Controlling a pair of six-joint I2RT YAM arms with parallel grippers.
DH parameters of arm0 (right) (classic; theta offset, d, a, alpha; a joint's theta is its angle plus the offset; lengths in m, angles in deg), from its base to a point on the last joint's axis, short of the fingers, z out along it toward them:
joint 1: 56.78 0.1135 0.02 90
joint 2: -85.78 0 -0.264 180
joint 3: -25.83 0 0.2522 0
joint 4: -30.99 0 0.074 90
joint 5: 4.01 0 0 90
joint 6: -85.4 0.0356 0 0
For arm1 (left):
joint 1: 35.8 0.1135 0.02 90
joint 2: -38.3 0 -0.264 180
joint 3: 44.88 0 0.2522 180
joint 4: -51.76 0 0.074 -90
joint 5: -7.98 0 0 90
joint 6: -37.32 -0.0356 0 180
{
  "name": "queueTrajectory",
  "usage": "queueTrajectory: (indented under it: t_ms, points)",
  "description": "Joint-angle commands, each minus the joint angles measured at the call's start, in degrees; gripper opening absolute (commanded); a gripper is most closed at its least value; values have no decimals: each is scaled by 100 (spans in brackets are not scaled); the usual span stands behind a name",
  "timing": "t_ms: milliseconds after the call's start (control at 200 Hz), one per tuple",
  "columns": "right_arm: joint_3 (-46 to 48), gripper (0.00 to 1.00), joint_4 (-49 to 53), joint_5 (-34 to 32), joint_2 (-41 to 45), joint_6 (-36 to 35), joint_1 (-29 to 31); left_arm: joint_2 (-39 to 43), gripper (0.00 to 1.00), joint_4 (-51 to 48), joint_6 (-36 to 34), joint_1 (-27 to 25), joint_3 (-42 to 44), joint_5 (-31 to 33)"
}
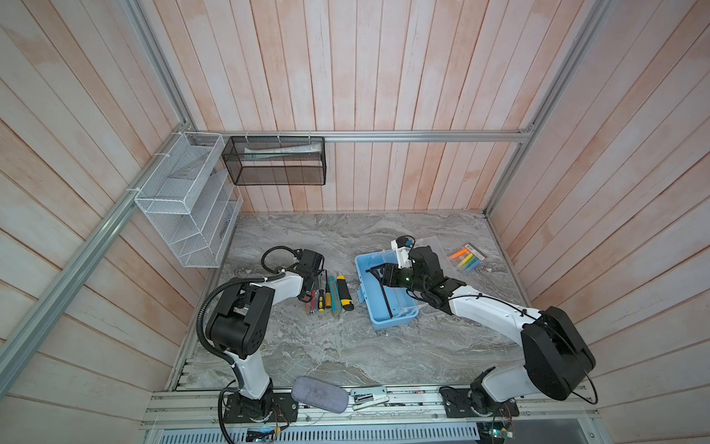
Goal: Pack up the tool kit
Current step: 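Close the left gripper on the orange-handled hex key, then lift the orange-handled hex key with the left gripper and carry it over the box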
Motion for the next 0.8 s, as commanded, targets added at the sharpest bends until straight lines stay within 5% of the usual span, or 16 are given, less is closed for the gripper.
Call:
queueTrajectory:
  t_ms: [0,280,450,545,795]
  points:
    - [-66,51,-168,88,-39,47,-31,190,0,-382,-112,-3,-173,434]
    - [-145,51,-187,227,-43,110,-88,880,0,-974,-204,-21,-713,483]
    - [-73,51,-200,284,144,204,-254,1745,0,-680,191,-263,-769,-540]
    - [15,51,-208,351,286,283,-421,2045,0,-184,748,-633,-689,-1144]
    - [302,51,-170,314,811,324,-844,1575,0,1096,2165,-2074,-534,-991]
